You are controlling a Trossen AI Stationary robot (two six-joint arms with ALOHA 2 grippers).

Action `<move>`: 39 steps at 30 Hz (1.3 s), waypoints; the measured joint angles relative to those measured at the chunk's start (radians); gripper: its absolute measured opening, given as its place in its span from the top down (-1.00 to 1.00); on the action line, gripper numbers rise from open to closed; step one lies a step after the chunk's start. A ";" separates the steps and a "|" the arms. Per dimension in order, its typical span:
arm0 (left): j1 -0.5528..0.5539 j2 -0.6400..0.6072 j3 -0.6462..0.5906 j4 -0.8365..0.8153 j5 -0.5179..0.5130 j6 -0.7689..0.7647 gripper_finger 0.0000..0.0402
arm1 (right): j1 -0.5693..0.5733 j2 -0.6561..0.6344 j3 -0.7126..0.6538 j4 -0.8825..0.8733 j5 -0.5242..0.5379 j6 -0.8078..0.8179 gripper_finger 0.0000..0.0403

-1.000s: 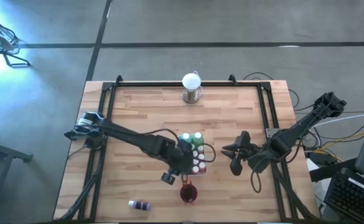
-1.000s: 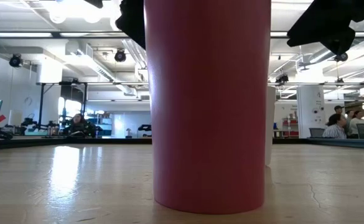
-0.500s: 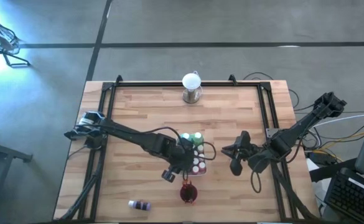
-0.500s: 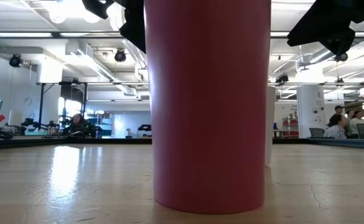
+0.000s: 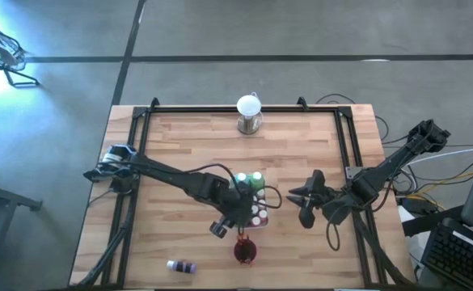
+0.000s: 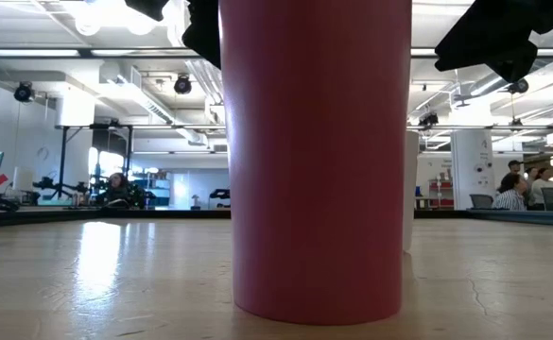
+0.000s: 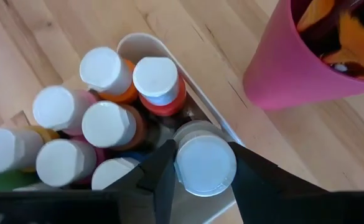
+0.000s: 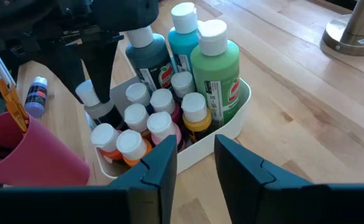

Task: Pick & Place Paint Supplies
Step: Put the gray paint bottle into the white bin, then put the purple paint bottle into the white bin

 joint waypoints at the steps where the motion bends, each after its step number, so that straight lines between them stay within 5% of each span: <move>1: 0.000 0.000 0.000 0.005 0.001 0.005 0.30 | 0.000 0.000 0.000 0.000 0.000 0.000 0.46; 14: 0.010 -0.002 -0.001 0.013 0.000 0.019 0.03 | 0.000 0.000 0.000 0.006 0.001 -0.002 0.25; 22: 0.010 -0.120 0.016 -0.096 -0.033 -0.027 0.02 | 0.000 0.000 0.000 0.003 0.002 -0.002 0.14; 31: -0.044 -0.284 0.015 -0.289 -0.042 -0.234 0.02 | -0.002 0.000 0.000 -0.001 -0.012 0.000 0.06; 39: -0.216 -0.338 -0.022 -0.379 -0.154 -0.473 0.02 | -0.002 0.000 0.000 0.000 -0.009 0.018 0.01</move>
